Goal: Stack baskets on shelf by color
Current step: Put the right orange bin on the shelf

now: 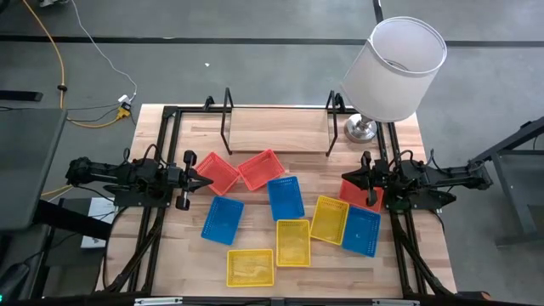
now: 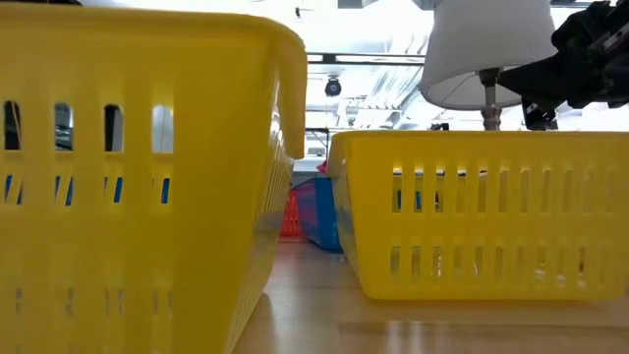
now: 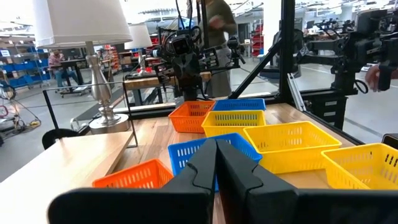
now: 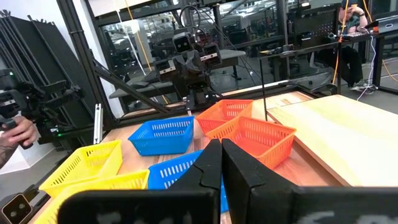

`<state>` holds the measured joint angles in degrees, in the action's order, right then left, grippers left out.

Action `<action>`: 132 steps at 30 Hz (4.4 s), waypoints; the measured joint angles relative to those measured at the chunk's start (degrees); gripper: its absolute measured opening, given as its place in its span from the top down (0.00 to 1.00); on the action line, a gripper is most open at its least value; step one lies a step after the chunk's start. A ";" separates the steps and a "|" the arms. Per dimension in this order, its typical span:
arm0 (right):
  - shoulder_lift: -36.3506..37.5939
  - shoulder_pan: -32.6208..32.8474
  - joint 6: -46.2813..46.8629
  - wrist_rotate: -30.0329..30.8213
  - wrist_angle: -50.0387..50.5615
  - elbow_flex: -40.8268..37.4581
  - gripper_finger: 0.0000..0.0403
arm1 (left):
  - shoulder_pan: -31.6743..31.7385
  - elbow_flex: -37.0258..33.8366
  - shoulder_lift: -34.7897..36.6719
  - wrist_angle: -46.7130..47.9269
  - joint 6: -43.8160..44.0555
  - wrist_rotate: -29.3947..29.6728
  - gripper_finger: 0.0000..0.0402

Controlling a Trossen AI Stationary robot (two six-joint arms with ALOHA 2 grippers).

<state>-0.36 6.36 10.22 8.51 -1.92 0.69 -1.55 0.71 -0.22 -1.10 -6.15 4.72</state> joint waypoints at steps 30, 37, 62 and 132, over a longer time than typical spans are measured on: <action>-0.31 0.00 -0.19 3.00 -10.85 0.11 1.00 | 0.01 0.01 -0.01 -0.02 -0.01 -0.01 0.99; -7.98 0.12 -2.14 -2.54 -20.86 2.85 1.00 | -0.01 0.00 -0.01 -0.02 0.00 -0.01 0.99; -52.61 0.48 56.39 -9.36 70.26 39.84 0.59 | 0.01 0.00 -0.03 -0.02 0.13 -0.03 0.99; -72.46 -5.63 24.46 7.29 69.31 40.79 0.62 | -0.01 0.00 -0.03 -0.02 0.13 -0.03 0.99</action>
<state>-72.82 0.74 34.67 15.80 67.38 41.48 -1.56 0.71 -0.25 -1.13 -6.02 4.69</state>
